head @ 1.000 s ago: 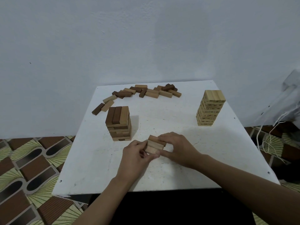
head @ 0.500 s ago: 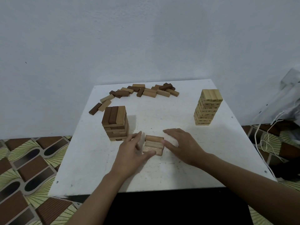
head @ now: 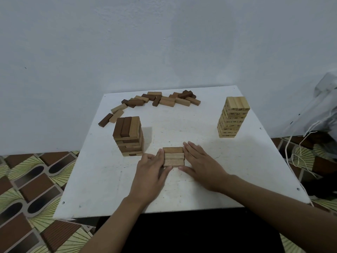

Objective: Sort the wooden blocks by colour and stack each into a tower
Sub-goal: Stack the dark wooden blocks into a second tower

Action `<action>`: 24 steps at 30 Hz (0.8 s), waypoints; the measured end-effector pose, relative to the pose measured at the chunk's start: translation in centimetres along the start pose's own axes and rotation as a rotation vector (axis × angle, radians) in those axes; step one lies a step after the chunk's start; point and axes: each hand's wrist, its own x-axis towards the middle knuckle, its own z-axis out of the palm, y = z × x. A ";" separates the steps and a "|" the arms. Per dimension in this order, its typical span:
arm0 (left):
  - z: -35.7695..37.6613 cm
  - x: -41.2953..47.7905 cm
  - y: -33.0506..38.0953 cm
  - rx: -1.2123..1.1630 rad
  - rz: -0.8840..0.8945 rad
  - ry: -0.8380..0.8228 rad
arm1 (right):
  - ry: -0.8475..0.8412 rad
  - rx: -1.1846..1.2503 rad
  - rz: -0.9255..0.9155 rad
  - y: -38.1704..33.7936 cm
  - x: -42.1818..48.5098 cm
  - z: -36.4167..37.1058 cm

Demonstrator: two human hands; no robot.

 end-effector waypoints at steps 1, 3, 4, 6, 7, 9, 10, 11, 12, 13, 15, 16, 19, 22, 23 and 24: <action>0.2 0.0 0.0 0.007 -0.005 0.007 | -0.012 -0.018 -0.002 0.2 0.1 -0.2; 0.2 -0.1 0.1 0.012 -0.022 0.018 | -0.027 -0.048 0.000 0.5 0.0 -0.5; 0.2 -0.2 0.0 0.026 -0.024 0.019 | -0.023 -0.064 -0.004 0.7 0.0 -0.4; 0.2 -0.1 -0.3 0.089 -0.018 0.008 | -0.003 -0.092 -0.013 0.8 -0.1 -0.1; 0.3 -0.1 -0.4 0.126 -0.014 -0.002 | 0.004 -0.099 -0.016 0.8 -0.1 0.0; 0.4 0.0 -0.5 0.168 -0.015 -0.013 | 0.005 -0.106 -0.021 0.7 -0.1 0.1; 0.5 0.0 -0.5 0.173 -0.016 -0.016 | 0.002 -0.107 -0.030 0.6 -0.1 0.0; 0.6 0.0 -0.6 0.177 -0.012 -0.017 | 0.001 -0.109 -0.042 0.6 -0.1 0.1; 0.6 0.0 -0.6 0.183 -0.006 -0.016 | 0.006 -0.115 -0.052 0.6 -0.1 0.1; 0.6 0.0 -0.6 0.187 -0.002 -0.017 | 0.011 -0.124 -0.057 0.7 -0.1 0.3; 0.7 0.0 -0.6 0.187 0.000 -0.020 | 0.024 -0.150 -0.060 0.9 -0.1 0.6; 0.8 0.0 -0.6 0.188 0.000 -0.017 | 0.029 -0.160 -0.062 1.0 -0.1 0.8; 0.7 -0.1 -0.4 0.213 0.005 -0.017 | 0.042 -0.157 -0.069 1.0 0.0 1.0; 0.7 -0.1 -0.3 0.240 0.000 -0.034 | 0.029 -0.155 -0.071 0.9 0.0 1.0; 0.7 -0.1 -0.3 0.253 -0.001 -0.041 | 0.029 -0.153 -0.069 1.0 0.0 0.9; 0.7 -0.1 -0.3 0.263 0.000 -0.048 | 0.031 -0.150 -0.067 1.0 0.0 1.0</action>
